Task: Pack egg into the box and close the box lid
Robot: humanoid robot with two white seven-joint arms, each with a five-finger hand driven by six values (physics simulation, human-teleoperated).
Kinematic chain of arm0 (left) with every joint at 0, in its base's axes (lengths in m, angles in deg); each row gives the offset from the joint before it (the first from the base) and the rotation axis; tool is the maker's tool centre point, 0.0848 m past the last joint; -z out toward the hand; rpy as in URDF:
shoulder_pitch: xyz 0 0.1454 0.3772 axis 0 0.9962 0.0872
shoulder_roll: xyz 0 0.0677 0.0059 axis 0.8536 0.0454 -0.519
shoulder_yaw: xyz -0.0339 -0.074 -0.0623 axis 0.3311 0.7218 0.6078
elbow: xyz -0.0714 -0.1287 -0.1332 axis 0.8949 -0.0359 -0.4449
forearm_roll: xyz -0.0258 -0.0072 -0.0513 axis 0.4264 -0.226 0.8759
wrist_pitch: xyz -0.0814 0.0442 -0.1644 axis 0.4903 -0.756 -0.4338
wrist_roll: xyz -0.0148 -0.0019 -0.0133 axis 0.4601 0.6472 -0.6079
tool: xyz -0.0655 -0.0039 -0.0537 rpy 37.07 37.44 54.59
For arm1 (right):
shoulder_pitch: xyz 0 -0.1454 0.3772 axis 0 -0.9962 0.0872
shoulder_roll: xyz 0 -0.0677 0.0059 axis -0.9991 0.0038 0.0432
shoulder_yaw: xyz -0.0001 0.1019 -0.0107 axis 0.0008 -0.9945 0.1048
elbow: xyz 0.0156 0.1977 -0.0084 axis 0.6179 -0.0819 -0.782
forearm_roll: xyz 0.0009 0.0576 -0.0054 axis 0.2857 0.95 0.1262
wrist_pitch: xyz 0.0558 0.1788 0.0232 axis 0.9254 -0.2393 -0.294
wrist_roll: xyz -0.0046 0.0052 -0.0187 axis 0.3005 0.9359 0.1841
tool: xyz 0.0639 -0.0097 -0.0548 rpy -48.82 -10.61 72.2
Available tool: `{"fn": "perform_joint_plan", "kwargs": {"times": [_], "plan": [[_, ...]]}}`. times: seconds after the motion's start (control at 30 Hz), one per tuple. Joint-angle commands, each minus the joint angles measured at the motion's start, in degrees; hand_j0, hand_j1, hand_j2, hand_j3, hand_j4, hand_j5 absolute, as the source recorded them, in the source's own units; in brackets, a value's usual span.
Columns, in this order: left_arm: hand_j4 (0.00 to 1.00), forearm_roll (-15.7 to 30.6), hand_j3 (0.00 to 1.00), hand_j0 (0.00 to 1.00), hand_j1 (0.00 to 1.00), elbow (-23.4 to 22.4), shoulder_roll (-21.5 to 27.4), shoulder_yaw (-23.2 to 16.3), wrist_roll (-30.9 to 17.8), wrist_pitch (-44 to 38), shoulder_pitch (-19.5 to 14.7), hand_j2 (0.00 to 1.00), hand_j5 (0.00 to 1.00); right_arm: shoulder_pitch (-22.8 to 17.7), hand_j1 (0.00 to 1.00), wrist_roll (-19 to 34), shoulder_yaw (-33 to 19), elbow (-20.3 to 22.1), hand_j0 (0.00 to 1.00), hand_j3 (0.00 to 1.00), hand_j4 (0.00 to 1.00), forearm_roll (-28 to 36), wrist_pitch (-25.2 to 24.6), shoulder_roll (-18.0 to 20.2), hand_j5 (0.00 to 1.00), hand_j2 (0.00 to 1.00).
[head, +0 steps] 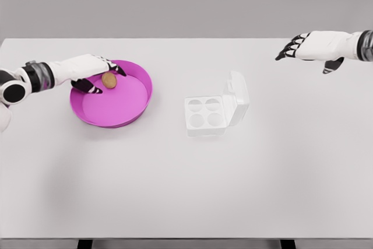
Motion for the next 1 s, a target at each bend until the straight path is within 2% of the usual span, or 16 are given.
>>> {"fn": "perform_joint_plan", "kwargs": {"times": [0.0, 0.83, 0.97], "plan": [[0.77, 0.2, 0.77, 0.77, 0.77, -0.8, -0.7, 0.1, 0.0, -0.1, 0.0, 0.77, 0.77, 0.0, 1.0, 0.0, -0.1, 0.6, 1.0, 1.0, 1.0, 0.3, -0.1, 0.3, 1.0, 1.0], [0.75, -1.1, 0.75, 0.75, 0.75, -2.5, -1.5, 0.0, 0.1, -0.1, -0.2, 0.75, 0.75, 0.5, 1.0, -0.1, -0.3, 0.8, 1.0, 1.0, 1.0, 0.1, -0.1, 0.2, 1.0, 1.0], [0.7, -1.1, 0.7, 0.7, 0.7, -2.6, -1.5, 0.0, 0.1, -0.1, -0.2, 0.7, 0.7, 0.5, 1.0, -0.1, -0.3, 0.8, 1.0, 1.0, 1.0, 0.2, -0.1, 0.3, 1.0, 1.0]]}}
